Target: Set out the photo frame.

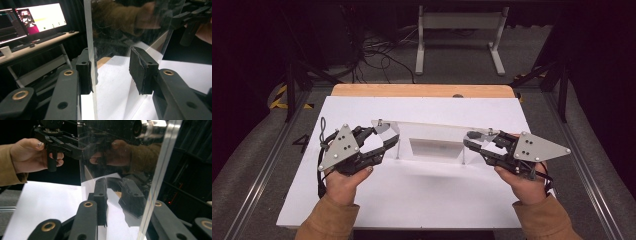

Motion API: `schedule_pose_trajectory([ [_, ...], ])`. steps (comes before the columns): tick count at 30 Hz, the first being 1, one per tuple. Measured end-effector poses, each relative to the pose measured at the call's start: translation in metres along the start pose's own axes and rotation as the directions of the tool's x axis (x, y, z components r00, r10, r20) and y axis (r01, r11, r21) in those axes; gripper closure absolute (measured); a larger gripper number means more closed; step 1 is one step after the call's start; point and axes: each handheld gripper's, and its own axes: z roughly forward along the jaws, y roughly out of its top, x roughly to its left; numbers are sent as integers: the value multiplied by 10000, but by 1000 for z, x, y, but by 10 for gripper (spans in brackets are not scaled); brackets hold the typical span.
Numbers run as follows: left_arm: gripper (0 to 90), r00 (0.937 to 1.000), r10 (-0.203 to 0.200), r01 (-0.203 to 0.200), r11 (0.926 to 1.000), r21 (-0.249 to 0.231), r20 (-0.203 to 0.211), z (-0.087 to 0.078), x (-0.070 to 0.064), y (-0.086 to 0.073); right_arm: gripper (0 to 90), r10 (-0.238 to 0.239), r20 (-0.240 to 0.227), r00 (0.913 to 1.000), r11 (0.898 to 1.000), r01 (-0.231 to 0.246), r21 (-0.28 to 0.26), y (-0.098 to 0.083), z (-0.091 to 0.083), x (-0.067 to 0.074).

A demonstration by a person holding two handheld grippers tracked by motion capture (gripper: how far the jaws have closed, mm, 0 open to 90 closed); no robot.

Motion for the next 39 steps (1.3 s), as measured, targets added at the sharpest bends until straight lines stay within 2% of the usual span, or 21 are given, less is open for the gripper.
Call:
schedule_pose_trajectory([
  [6, 564, 9995, -251, 246, 9994, 243, 205, -7, -4, 6, 733, 231, -243, 9994, 9997, -228, 129, 8, -4, 6],
  [11, 576, 9984, -467, 455, 9983, 371, 311, -10, -6, 11, 735, 460, -451, 9979, 9986, -448, 268, 14, -6, 6],
  [16, 594, 9967, -656, 634, 9970, 447, 482, -12, -8, 13, 744, 860, -874, 9925, 9962, -845, 210, 15, -8, 0],
  [25, 612, 9922, -1024, 992, 9940, 470, 710, -11, -9, 12, 746, 1513, -1264, 9804, 9885, -1509, 131, 12, -10, -6],
  [35, 606, 9913, -1161, 1144, 9930, 305, 625, -4, -3, 10, 718, 1830, -1226, 9754, 9828, -1849, -38, 7, -6, -17],
  [39, 550, 9942, -1043, 1035, 9940, 343, 245, -1, -2, 9, 699, 1808, -968, 9787, 9832, -1825, -84, 6, -4, -19],
])
